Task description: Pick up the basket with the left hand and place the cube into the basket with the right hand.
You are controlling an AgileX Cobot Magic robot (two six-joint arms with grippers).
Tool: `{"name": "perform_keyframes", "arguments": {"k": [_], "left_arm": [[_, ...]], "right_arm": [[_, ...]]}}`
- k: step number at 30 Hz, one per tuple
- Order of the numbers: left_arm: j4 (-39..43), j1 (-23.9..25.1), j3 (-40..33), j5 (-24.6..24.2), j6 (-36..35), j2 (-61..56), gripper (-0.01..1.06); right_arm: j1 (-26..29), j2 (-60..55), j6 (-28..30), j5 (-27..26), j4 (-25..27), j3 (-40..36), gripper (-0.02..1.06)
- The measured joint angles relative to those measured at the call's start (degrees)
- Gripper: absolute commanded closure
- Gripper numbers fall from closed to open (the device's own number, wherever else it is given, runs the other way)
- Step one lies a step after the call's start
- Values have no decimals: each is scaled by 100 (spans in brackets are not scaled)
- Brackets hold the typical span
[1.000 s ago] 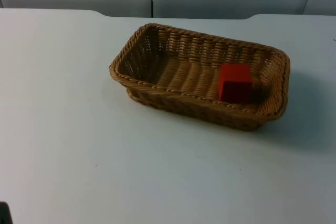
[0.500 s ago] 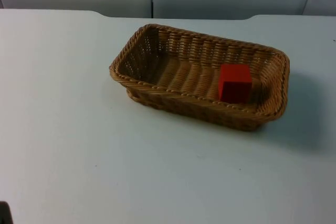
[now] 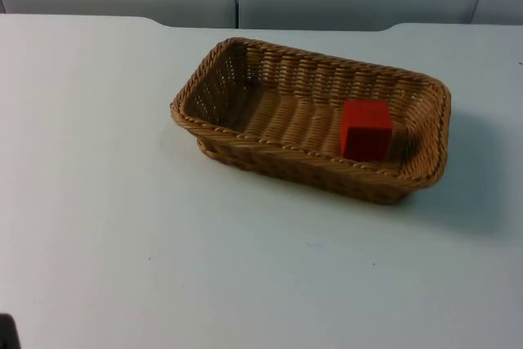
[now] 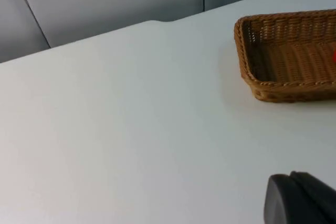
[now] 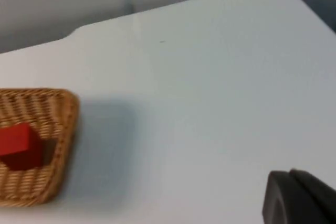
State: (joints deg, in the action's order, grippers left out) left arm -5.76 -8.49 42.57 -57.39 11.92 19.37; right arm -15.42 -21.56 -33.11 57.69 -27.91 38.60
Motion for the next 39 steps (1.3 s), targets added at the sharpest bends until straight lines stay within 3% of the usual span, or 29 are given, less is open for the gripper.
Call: {"name": "perform_keyframes", "arguments": {"k": [1,4,8,14,25,31,34,39], "left_arm": [[0,0,-90,-75,0,-321,105],[0,0,-422,-239,0,-1274,105],[0,0,-724,-357,0,-1820,105],[-45,0,-980,-749,0,-1908,105],[-182,0,-994,-931,-10,-1908,105],[-182,0,-1084,-981,-10,-1908,105],[-182,0,-1097,-981,-10,-1908,105],[-182,0,-1107,-981,-10,-1908,105]], "right_arm": [[0,275,508,-137,570,-59,104],[0,708,1632,-321,1581,-84,104],[0,1048,2037,-348,1947,-84,104],[0,1435,2189,-229,2009,-163,104],[0,1883,2201,54,2034,-761,104],[22,2115,2081,487,1705,-761,104],[224,2115,1924,722,1352,-761,104],[893,2115,1903,446,1324,-761,104]]}}
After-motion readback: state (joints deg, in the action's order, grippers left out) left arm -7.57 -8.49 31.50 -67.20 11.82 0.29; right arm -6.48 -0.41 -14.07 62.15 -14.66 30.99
